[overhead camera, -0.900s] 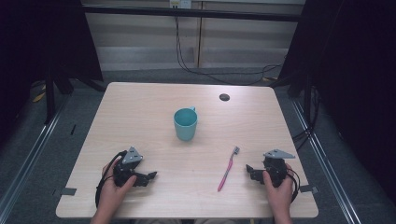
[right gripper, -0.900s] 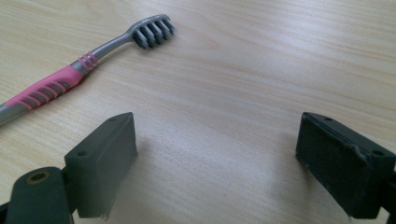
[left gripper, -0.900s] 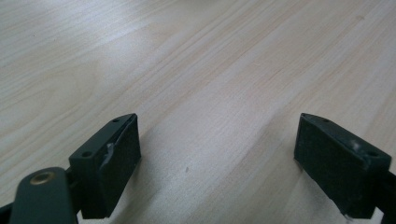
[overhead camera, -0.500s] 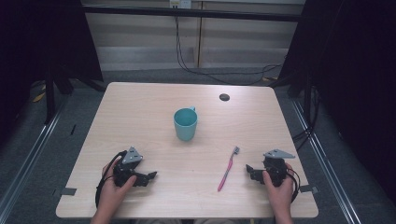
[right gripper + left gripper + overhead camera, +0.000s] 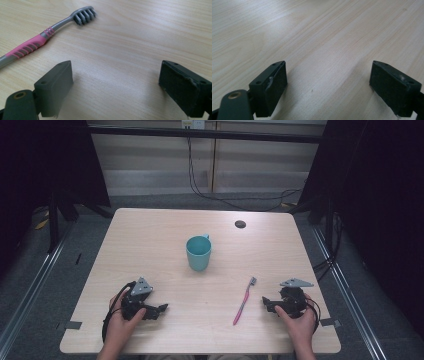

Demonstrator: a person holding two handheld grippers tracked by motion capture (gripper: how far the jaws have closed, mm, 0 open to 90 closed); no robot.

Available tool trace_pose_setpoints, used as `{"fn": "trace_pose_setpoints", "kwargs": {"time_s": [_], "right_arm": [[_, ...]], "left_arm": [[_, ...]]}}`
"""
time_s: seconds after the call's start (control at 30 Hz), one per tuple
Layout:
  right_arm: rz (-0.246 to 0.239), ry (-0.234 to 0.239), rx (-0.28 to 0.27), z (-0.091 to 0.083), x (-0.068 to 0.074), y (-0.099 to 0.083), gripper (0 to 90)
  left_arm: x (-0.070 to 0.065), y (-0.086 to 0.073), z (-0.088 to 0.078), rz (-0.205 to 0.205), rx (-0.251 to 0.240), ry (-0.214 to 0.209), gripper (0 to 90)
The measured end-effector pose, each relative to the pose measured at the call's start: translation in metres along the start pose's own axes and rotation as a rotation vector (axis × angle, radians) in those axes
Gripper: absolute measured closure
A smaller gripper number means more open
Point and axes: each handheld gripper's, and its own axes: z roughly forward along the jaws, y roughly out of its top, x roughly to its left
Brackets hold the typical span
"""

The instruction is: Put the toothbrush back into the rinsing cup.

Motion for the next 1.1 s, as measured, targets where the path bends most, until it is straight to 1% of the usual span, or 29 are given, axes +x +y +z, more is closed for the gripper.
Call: {"fn": "trace_pose_setpoints", "kwargs": {"time_s": [0.07,0.1,0.13,0.2,0.23,0.27,0.3,0.37,0.4,0.43,0.47,0.53,0.63,0.7,0.8,0.83,1.0,1.1], "right_arm": [[-0.009,0.002,0.007,0.001,0.001,0.002,11.5],[-0.007,0.003,0.022,0.000,0.002,0.003,11.5],[-0.011,0.008,0.054,0.001,0.005,0.007,11.6],[-0.010,0.009,0.071,0.002,0.006,0.010,11.6],[-0.006,0.020,0.078,0.002,0.007,0.012,11.7],[-0.006,0.020,0.078,0.002,0.007,0.012,11.7],[-0.009,0.027,0.093,0.003,0.008,0.014,11.7],[-0.029,0.020,0.120,0.003,0.013,0.019,11.9],[-0.032,0.020,0.124,0.003,0.014,0.020,12.3],[-0.039,0.031,0.130,0.002,0.016,0.024,12.7],[-0.036,0.029,0.133,0.001,0.016,0.025,12.8],[-0.043,0.028,0.131,0.000,0.018,0.030,12.9],[-0.041,0.045,0.129,-0.001,0.021,0.034,13.5],[-0.050,0.056,0.145,-0.002,0.025,0.040,14.9],[-0.057,0.063,0.148,-0.002,0.026,0.043,15.5],[-0.062,0.075,0.154,-0.001,0.028,0.047,16.7],[-0.069,0.099,0.168,0.000,0.033,0.054,18.0],[-0.067,0.101,0.182,0.000,0.036,0.058,18.4]], "left_arm": [[0.000,0.000,0.000,0.000,0.000,0.000,14.2],[0.000,0.000,0.000,0.000,0.001,0.001,14.2],[0.000,0.000,0.000,0.001,0.000,0.000,14.2],[0.000,0.000,0.000,0.000,0.000,0.000,14.2],[0.000,0.000,0.000,0.000,0.000,0.000,14.2],[0.000,0.000,0.000,0.000,0.000,0.000,14.2],[0.000,0.000,0.000,0.001,0.000,0.000,14.2],[0.000,0.000,0.000,0.000,0.000,0.000,14.2],[0.000,0.000,0.000,0.000,0.001,0.001,14.2],[0.000,0.000,0.000,0.000,0.000,0.000,14.2],[0.000,0.000,0.000,0.000,0.001,0.001,14.2],[0.000,0.000,0.000,0.000,0.001,0.001,14.2],[0.000,0.000,0.000,0.000,0.000,0.001,14.2],[0.000,0.000,0.000,0.000,0.000,0.000,14.2],[0.000,0.000,0.000,0.000,0.000,0.000,14.2],[0.000,0.000,0.000,0.000,0.000,0.000,14.2],[0.000,0.000,0.000,0.000,0.000,0.000,14.2],[0.000,0.000,0.000,0.000,0.000,0.000,14.2]]}}
